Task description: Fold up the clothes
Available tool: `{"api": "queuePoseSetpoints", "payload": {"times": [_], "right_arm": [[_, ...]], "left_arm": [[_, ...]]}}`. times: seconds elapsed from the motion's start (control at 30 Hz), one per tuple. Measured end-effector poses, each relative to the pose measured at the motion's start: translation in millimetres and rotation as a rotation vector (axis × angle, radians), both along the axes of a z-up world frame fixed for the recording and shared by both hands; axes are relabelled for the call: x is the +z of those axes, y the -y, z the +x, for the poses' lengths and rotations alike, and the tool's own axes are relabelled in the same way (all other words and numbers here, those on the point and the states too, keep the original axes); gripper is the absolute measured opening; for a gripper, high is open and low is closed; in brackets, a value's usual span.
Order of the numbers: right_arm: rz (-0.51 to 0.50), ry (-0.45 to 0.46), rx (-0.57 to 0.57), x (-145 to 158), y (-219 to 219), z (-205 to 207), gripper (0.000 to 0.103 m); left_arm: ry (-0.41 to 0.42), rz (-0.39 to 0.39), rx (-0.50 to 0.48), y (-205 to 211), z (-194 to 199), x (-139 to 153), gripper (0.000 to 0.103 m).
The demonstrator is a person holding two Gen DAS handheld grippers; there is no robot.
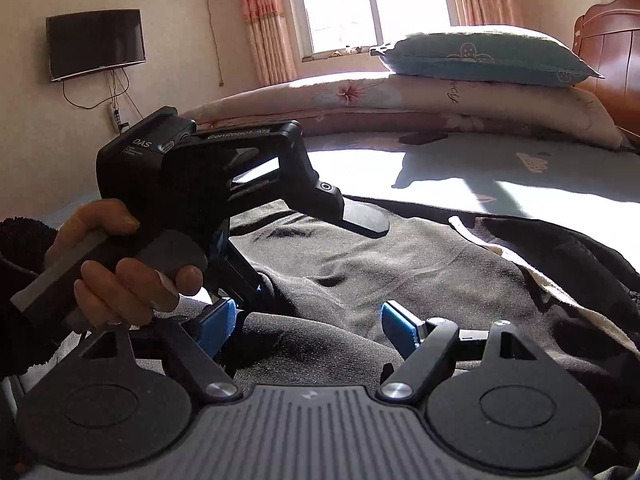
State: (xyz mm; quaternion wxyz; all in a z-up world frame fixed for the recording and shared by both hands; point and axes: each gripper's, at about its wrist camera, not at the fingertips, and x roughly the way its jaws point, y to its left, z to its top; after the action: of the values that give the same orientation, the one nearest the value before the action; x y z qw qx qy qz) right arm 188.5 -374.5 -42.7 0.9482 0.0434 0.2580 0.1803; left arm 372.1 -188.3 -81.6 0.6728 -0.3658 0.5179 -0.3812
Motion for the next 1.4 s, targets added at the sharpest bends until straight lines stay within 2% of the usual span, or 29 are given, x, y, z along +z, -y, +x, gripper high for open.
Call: {"api": "queuePoseSetpoints", "payload": {"times": [0.07,0.13,0.27,0.4,0.47,0.57,0.63,0.77,0.87,0.97,1.03,1.17,1.3,1.4], "right_arm": [[-0.02,-0.002,0.006,0,-2,-1,0.084],[-0.032,0.003,0.023,1,-4,0,0.084],[-0.041,-0.025,0.061,-2,-10,7,0.084],[-0.099,-0.153,0.063,-22,-20,20,0.084],[-0.098,-0.145,0.063,-22,-25,16,0.084],[-0.021,-0.133,0.1,-17,-27,22,0.084],[-0.069,-0.162,0.111,-26,-36,35,0.084],[-0.135,-0.17,0.095,-31,-51,47,0.085],[-0.073,-0.16,0.185,-23,-60,38,0.084],[-0.081,-0.184,0.222,-30,-78,48,0.084],[-0.079,-0.165,0.211,-35,-87,60,0.088],[-0.063,-0.221,0.185,-27,-93,66,0.088],[-0.017,-0.225,0.166,-28,-80,27,0.087],[0.01,-0.187,0.177,-18,-79,4,0.087]], "left_arm": [[-0.012,-0.097,0.045,-8,12,8,0.092],[0.014,-0.138,0.071,-13,21,18,0.092],[0.035,-0.128,0.062,-6,34,30,0.092],[0.045,-0.109,0.051,1,36,33,0.092],[0.047,-0.113,0.05,0,36,31,0.092],[0.053,-0.114,0.044,-6,32,28,0.093],[0.044,-0.113,0.033,-8,31,27,0.093],[0.046,-0.089,0.002,-8,29,27,0.093],[0.06,-0.075,-0.017,-10,29,30,0.093],[0.058,-0.062,-0.035,-10,30,31,0.093],[0.063,-0.045,-0.049,-10,29,30,0.093],[0.059,0.018,-0.08,-16,24,27,0.093],[0.064,0.096,-0.071,-40,22,23,0.094],[0.035,0.14,-0.018,-64,24,16,0.094]]}}
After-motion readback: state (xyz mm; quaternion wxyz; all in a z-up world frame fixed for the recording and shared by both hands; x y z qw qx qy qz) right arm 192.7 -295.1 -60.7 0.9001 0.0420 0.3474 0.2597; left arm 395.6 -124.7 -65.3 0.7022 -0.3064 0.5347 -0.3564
